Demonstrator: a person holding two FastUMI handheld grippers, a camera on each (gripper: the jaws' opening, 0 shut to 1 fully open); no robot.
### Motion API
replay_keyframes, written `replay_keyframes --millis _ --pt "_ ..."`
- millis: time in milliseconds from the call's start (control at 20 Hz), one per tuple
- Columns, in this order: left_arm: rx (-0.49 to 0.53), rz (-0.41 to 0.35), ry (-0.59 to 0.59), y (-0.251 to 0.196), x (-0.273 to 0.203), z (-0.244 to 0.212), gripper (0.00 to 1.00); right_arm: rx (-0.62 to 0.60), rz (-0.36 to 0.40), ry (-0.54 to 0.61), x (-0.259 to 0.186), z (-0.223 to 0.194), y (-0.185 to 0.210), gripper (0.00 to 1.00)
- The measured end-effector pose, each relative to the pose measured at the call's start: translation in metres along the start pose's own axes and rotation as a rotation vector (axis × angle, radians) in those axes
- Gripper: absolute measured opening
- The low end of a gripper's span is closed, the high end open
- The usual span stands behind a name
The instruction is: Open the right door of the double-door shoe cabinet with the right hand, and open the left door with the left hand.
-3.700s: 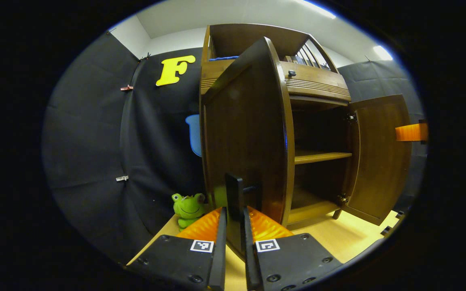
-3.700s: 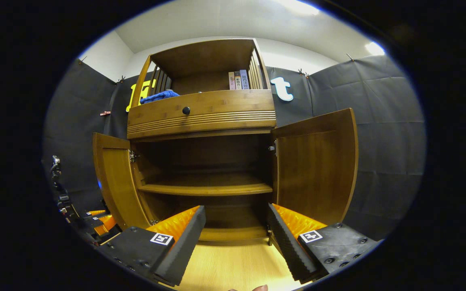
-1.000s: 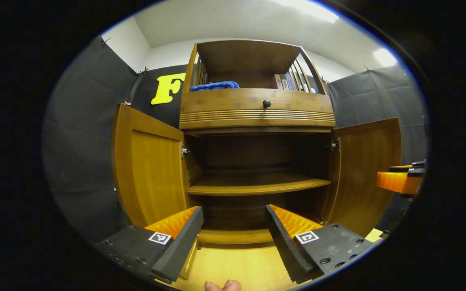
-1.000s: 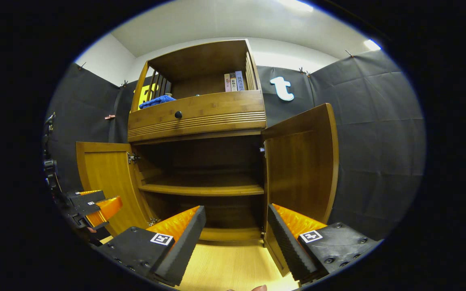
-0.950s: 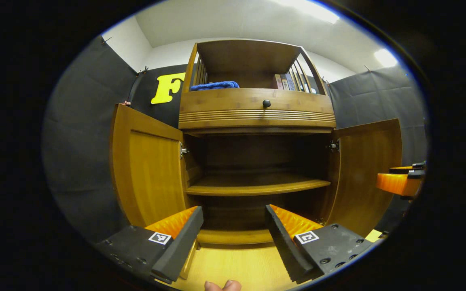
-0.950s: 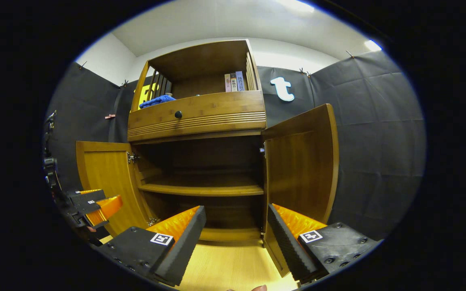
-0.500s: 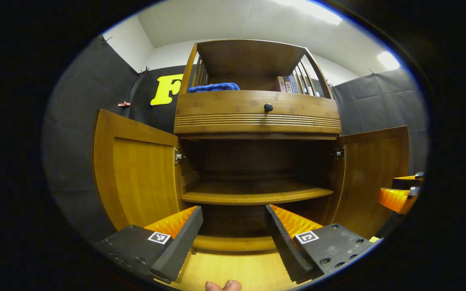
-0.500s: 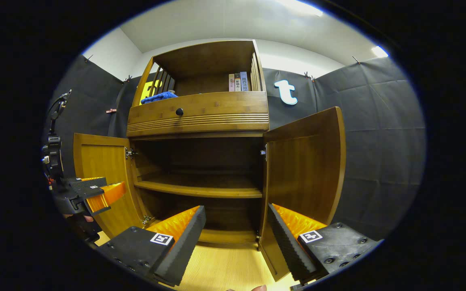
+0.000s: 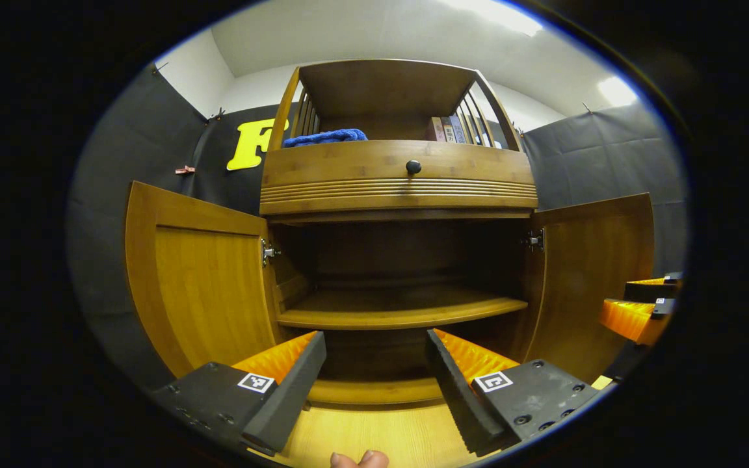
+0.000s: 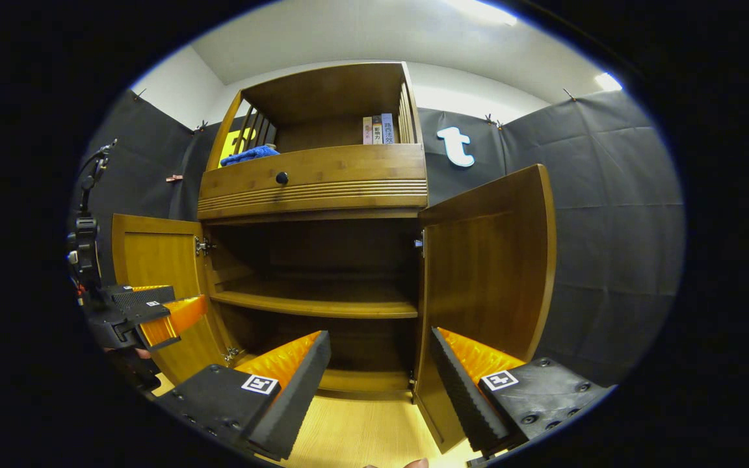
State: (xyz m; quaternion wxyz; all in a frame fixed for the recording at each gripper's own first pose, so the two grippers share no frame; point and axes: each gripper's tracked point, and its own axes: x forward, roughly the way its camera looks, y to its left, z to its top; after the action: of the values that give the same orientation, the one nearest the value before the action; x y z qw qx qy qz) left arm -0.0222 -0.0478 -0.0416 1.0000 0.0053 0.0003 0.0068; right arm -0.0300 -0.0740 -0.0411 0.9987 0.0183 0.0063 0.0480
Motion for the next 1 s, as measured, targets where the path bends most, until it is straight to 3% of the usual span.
replay_keyframes --millis 300,350,400,1000 --pt "0.018 -0.002 -0.003 0.0 -0.004 0.0 0.96 0.006 -0.002 0.004 -0.001 -0.002 -0.001 0.92" --pt "0.021 -0.004 -0.001 -0.001 -0.004 -0.001 0.96 0.008 -0.001 0.004 -0.001 -0.002 -0.001 0.98" --pt "0.025 -0.006 -0.001 -0.001 -0.005 -0.001 0.96 0.007 -0.001 0.004 -0.001 -0.002 -0.001 0.92" --pt "0.039 -0.035 0.001 -0.012 -0.007 -0.003 0.96 0.006 -0.01 0.005 -0.006 -0.003 -0.006 0.92"
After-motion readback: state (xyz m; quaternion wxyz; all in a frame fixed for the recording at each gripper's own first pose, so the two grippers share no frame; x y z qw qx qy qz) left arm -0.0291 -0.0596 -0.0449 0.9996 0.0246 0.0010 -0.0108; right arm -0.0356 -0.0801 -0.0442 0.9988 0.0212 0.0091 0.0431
